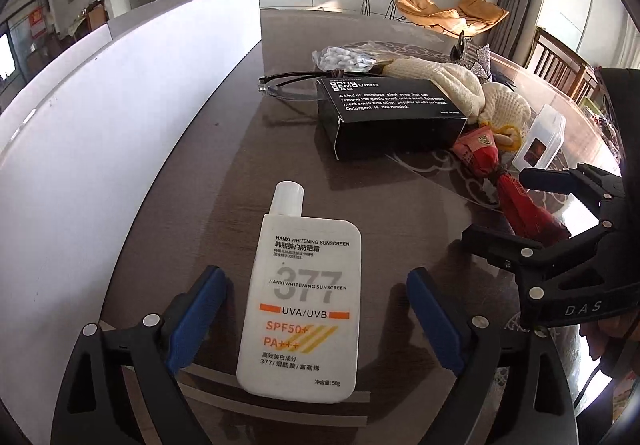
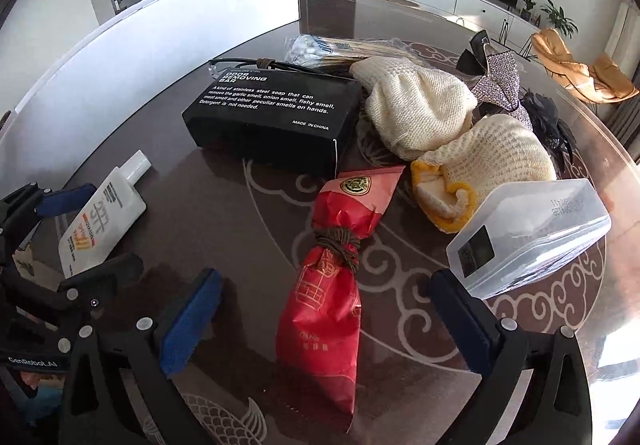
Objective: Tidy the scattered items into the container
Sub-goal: 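Lift the sunscreen bottle with the left gripper while the right gripper approaches the red packet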
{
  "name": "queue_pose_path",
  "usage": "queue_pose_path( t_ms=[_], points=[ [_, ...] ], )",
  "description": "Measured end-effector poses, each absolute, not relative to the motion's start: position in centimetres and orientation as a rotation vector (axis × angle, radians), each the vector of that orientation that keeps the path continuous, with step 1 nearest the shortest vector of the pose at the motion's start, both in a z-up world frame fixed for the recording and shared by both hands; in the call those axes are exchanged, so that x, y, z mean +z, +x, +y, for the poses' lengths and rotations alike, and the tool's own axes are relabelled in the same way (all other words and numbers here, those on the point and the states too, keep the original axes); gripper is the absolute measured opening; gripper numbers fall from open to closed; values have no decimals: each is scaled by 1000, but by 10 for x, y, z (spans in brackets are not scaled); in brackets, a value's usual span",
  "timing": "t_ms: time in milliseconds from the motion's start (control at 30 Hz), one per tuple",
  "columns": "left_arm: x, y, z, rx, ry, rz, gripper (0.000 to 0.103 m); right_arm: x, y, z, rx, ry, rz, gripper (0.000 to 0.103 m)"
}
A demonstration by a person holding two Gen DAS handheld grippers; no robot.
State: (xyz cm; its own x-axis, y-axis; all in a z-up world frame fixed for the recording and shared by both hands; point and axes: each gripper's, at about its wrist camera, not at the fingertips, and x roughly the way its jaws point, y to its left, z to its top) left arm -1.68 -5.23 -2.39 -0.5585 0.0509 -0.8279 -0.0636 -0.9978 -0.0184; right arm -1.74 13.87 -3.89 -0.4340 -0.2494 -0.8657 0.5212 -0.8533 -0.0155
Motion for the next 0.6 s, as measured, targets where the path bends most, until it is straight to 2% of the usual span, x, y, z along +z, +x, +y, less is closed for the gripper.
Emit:
queue_pose_path(
  t_ms=[167, 267, 600],
  points=[
    [-25, -17, -51, 2738, -1433, 32, 94, -38, -32, 138, -2310, 1298, 382, 103],
    [-27, -19, -48, 2729, -1444, 40, 103, -36, -41, 139, -2316, 1297, 379, 103],
    [-28, -22, -46, 2730, -1466, 34, 103, -35, -55, 146, -2344, 1246, 363, 103]
  ],
)
